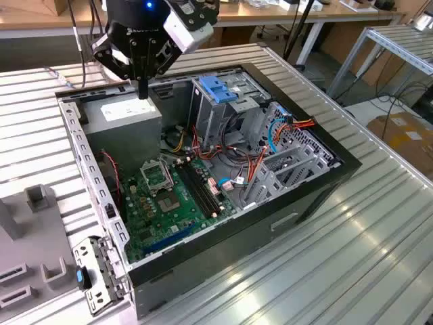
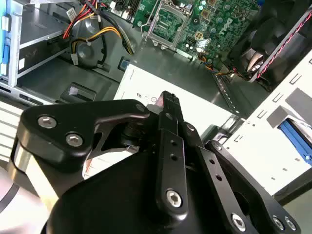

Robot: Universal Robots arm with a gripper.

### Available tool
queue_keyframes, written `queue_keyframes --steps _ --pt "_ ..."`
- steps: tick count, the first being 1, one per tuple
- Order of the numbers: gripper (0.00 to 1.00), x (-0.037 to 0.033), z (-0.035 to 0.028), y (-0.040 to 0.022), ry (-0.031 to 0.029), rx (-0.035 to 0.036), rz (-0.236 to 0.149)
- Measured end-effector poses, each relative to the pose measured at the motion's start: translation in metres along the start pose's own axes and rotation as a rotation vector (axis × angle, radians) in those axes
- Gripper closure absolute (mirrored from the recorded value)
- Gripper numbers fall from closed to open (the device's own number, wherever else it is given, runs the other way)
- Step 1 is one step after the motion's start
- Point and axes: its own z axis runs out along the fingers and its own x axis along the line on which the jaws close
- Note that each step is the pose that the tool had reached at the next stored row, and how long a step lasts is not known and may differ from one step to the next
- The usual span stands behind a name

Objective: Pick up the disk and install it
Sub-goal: 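Reach for the disk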

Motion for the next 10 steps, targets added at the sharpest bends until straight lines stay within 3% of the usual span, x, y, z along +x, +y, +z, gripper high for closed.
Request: queue_keyframes --steps 10 --pt "0.89 0.0054 -0.0002 -0.0004 0.0 0.0 0.0"
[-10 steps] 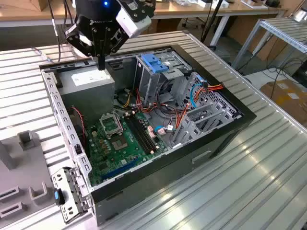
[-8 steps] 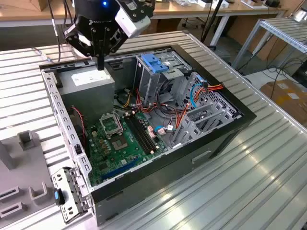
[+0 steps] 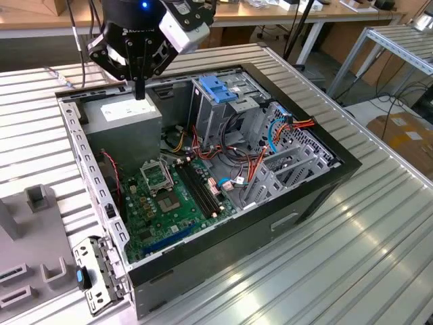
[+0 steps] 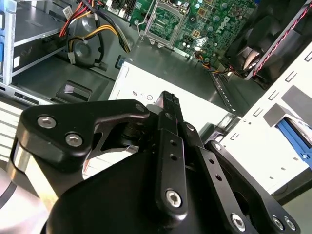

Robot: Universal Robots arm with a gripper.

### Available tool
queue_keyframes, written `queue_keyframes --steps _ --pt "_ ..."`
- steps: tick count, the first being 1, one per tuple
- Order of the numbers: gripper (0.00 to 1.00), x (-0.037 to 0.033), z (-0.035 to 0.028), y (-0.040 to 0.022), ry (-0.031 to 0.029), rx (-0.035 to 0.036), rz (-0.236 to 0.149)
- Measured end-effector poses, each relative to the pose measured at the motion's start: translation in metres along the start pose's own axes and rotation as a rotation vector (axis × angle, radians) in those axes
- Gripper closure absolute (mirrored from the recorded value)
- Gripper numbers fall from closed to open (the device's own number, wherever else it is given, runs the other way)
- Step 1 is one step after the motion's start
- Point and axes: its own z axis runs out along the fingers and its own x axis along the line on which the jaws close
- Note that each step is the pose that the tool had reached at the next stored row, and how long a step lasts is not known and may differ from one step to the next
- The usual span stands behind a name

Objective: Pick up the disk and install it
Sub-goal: 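Reach for the disk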

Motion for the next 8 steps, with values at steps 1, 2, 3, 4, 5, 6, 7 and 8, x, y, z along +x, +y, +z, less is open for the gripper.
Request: queue_keyframes --steps 1,2,3,4,5,6,7,8 --pt "0.89 0.0004 0.0 0.0 0.0 0.0 0.0" --pt "0.89 0.0006 0.0 0.0 -0.0001 0.0 0.0" --pt "0.89 0.001 0.0 -0.0001 -0.0001 0.0 0.0" --pt "0.89 0.0012 0.0 -0.0001 -0.0001 0.0 0.0" --pt "0.89 0.0014 0.0 -0.0001 0.0 0.0 0.0" --pt "0.89 0.0016 0.0 -0.0001 0.0 0.0 0.0" --pt "0.89 0.002 0.0 -0.0002 0.0 -0.0001 0.0" --pt "0.89 0.0022 0.0 -0.0002 0.0 0.0 0.0"
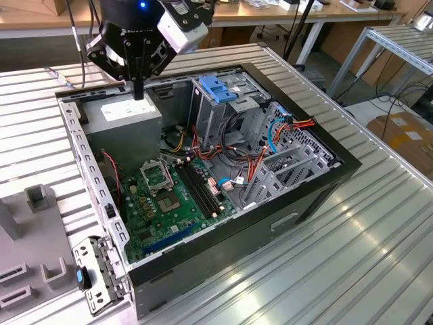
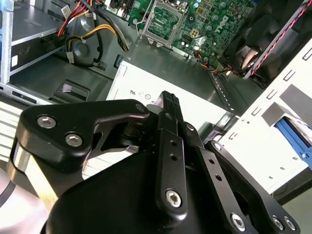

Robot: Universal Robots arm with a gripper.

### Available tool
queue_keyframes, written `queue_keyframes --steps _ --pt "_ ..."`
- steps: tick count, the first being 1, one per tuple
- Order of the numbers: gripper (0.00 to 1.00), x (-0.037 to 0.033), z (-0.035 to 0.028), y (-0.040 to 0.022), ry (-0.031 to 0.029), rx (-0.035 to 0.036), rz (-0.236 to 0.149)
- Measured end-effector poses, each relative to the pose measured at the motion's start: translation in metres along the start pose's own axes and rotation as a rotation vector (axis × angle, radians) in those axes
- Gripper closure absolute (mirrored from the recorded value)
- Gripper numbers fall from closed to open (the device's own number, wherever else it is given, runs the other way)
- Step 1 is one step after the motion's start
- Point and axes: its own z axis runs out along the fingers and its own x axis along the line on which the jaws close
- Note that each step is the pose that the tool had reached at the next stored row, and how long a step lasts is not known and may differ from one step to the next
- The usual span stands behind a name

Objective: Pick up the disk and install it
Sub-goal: 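Reach for the disk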

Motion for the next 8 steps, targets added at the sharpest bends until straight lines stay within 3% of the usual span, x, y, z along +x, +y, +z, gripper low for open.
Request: queue_keyframes --steps 8 --pt "0.89 0.002 0.0001 -0.0002 -0.0001 0.0 0.0"
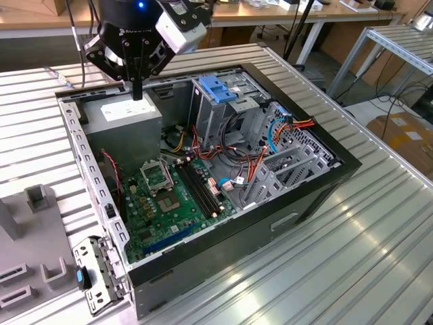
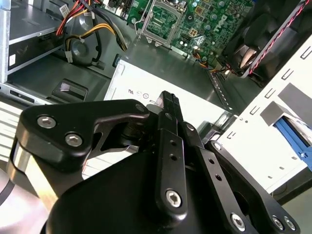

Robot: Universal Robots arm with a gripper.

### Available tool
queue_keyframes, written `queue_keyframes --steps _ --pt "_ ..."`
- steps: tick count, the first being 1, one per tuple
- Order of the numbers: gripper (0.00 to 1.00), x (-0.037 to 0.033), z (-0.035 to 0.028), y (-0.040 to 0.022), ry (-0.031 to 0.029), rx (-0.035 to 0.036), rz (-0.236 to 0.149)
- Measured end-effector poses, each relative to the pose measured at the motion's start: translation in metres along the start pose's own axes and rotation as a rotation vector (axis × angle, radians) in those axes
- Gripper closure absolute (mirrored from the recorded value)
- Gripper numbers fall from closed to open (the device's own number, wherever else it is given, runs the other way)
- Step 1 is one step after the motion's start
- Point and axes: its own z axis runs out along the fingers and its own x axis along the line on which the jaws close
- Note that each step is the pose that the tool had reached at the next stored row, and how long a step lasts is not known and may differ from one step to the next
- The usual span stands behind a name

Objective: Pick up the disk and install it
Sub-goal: 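Reach for the disk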

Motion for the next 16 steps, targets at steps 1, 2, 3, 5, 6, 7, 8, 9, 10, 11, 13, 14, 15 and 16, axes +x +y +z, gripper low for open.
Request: queue_keyframes --steps 1,2,3,5,6,7,8,9,10,11,13,14,15,16 --pt "0.89 0.0004 0.0 0.0 0.0 0.0 0.0" --pt "0.89 0.0006 0.0 0.0 0.0 0.0001 0.0" --pt "0.89 0.0008 0.0 -0.0001 0.0 0.0 0.0" --pt "0.89 0.0014 0.0 -0.0001 0.0 0.0 0.0" --pt "0.89 0.0016 0.0 -0.0001 0.0 0.0001 0.0" --pt "0.89 0.0019 0.0001 -0.0002 0.0 0.0 0.0" --pt "0.89 0.0023 0.0001 -0.0002 0.0 0.0 0.0" --pt "0.89 0.0026 0.0001 -0.0002 0.0 0.0 0.0" --pt "0.89 0.0028 0.0001 -0.0002 0.0 0.0 0.0" --pt "0.89 0.0031 0.0001 -0.0002 0.0 0.0 0.0" --pt "0.89 0.0036 0.0001 -0.0003 0.0 0.0001 0.0" --pt "0.89 0.0039 0.0001 -0.0003 0.0 0.0 0.0" --pt "0.89 0.0044 0.0001 -0.0003 0.0 0.0 0.0" --pt "0.89 0.0047 0.0001 -0.0004 0.0 0.0 0.0"
